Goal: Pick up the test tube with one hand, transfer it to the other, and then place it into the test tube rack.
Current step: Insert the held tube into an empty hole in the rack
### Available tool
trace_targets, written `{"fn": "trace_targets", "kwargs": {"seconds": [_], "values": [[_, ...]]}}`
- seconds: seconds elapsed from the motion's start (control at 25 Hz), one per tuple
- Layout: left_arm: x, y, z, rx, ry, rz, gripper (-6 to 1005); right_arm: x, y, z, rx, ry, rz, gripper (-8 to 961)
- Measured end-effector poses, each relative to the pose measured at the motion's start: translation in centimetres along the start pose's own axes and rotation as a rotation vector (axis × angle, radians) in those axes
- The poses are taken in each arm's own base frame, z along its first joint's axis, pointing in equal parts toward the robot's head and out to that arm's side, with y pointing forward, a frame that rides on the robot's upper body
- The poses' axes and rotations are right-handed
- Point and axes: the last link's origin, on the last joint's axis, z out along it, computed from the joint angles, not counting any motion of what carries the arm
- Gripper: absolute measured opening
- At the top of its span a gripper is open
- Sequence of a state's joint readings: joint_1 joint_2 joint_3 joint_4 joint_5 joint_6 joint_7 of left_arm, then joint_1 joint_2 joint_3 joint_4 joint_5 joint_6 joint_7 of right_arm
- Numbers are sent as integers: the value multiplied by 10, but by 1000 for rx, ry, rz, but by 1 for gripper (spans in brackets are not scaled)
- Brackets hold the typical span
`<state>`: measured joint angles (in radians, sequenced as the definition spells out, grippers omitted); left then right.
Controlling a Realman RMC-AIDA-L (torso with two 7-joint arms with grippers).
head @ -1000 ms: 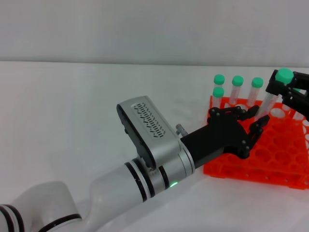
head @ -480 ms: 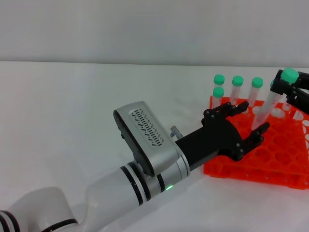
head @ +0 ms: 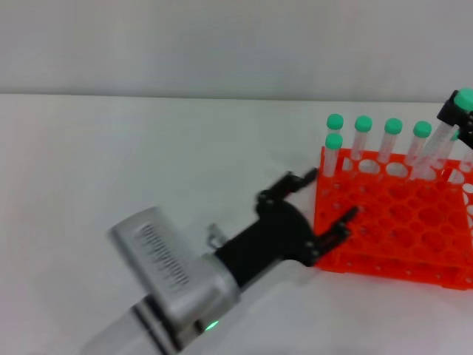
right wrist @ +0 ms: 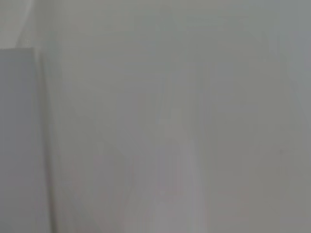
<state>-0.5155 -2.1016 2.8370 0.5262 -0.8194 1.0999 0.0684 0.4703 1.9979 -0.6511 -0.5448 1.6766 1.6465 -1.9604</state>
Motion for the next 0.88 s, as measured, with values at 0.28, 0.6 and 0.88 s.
{"fn": "trace_targets", "kwargs": {"seconds": [0.28, 0.6, 0.88], "values": [[-11, -18, -85, 329, 74, -52, 754, 11, 0, 19, 13, 8, -21, 204], [-26, -37, -152, 593, 45, -99, 771, 27, 5, 45, 1, 27, -57, 203], [-32, -55, -180, 657, 49, -188, 855, 42, 14, 87, -33, 58, -135, 204]]}}
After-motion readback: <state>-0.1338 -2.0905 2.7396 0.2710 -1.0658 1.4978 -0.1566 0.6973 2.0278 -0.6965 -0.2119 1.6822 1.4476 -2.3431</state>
